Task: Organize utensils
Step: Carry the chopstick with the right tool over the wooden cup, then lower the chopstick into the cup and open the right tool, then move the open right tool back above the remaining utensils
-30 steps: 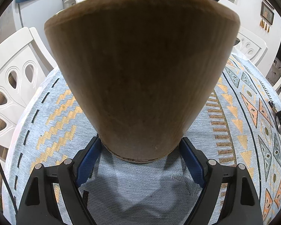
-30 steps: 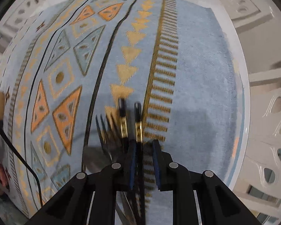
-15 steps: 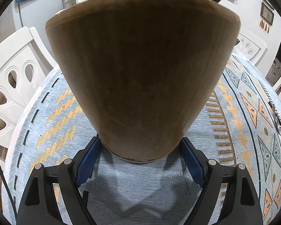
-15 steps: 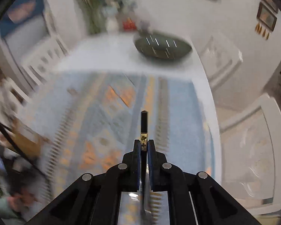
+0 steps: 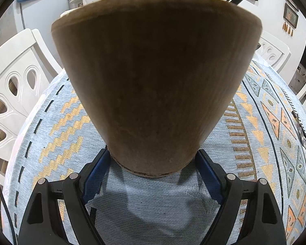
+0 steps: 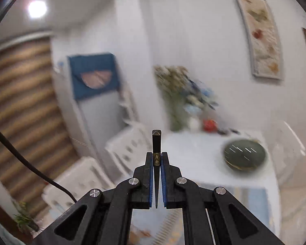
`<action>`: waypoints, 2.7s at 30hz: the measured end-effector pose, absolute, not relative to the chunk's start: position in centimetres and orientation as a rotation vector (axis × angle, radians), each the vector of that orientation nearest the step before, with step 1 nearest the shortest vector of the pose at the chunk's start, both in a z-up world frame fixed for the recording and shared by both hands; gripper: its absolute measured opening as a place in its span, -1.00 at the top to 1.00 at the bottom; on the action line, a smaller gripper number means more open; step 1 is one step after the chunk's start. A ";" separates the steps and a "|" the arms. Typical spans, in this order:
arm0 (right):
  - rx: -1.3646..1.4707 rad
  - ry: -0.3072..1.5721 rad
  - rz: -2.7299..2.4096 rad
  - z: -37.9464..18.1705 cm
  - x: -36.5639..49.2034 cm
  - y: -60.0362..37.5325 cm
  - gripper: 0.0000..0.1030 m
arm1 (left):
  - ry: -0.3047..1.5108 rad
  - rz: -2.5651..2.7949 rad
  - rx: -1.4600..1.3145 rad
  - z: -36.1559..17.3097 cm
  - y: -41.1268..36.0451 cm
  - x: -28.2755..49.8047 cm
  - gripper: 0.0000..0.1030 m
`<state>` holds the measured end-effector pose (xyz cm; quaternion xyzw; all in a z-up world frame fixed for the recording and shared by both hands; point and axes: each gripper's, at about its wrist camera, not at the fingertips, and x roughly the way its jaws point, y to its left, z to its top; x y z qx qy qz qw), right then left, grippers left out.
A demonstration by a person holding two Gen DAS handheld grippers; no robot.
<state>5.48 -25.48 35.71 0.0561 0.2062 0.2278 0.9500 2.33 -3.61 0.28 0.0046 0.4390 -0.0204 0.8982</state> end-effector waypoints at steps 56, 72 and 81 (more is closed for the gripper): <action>0.159 0.914 0.151 18.4 6.6 -29.0 0.23 | 0.911 -0.042 0.011 0.4 -3.1 2.6 -0.64; 0.195 1.183 -0.050 0.9 3.9 -29.1 0.23 | 0.915 -0.036 0.027 0.3 -3.8 2.6 -0.65; 0.025 1.063 -0.098 -0.1 2.2 -27.0 -0.33 | 0.915 -0.036 0.028 0.3 -3.9 2.5 -0.65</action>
